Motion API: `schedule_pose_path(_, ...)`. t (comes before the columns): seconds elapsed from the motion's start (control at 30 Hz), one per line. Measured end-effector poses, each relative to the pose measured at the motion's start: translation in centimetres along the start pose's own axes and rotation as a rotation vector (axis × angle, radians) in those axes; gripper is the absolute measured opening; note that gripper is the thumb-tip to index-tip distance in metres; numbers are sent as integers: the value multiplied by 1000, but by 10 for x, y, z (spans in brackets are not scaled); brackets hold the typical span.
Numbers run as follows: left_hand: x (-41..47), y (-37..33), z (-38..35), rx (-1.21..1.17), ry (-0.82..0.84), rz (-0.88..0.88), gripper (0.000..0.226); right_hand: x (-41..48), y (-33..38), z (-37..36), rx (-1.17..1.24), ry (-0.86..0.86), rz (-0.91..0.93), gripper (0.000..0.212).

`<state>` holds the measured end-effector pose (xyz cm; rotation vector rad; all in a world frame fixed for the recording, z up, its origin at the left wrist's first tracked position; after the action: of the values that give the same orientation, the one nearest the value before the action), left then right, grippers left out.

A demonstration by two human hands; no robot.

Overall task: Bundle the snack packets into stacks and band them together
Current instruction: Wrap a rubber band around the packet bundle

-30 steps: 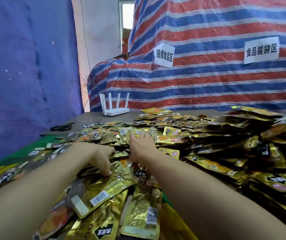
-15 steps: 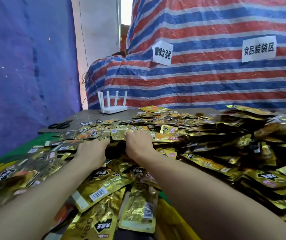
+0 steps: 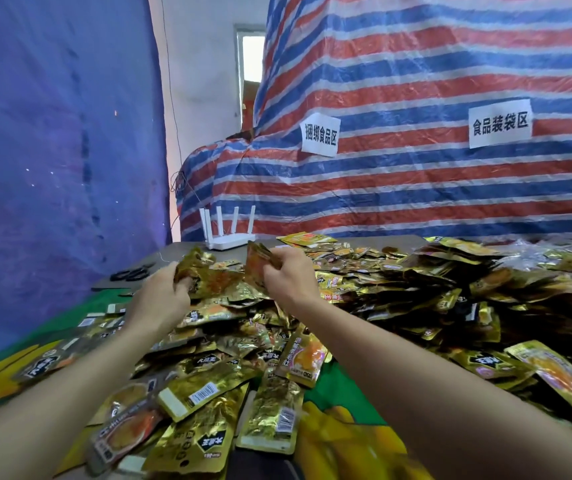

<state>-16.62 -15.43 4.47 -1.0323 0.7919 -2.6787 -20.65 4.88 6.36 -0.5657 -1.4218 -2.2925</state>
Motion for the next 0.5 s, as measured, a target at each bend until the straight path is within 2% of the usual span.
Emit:
schedule_pose_path(0.13,0,-22,18,-340,-72,148,27,-6,4,20,211,-47,-85,15)
schedule_pose_path(0.23,-8,-34,24,-565,-68,251,15,-16,4,33,304,-128,-126,13)
schedule_pose_path(0.27,-14,-40,25,-653,-64,268,7,-22,4,37,348,-157,-164,17)
schedule_pose_path(0.3,-20,-46,24,-741,-70,281,9,-29,3,41,395,-175,-212,22)
schedule_pose_path(0.4,-46,-69,14,-953,-91,334,28,-52,-3,52,554,-183,-331,24)
schedule_pose_path(0.5,-76,-92,-9,-1106,-10,381,42,-75,-13,57,621,-255,-391,16)
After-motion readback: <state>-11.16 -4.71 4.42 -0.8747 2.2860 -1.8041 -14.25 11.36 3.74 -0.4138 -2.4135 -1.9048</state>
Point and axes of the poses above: each hand's wrist, its own x-axis towards the middle knuckle, its own z-axis out of the back of the hand, y = z × x, the point moved 1 cm from there along x, towards the middle knuckle, and after that the axes turned 3 degrees about x, right-handed, at the moved point
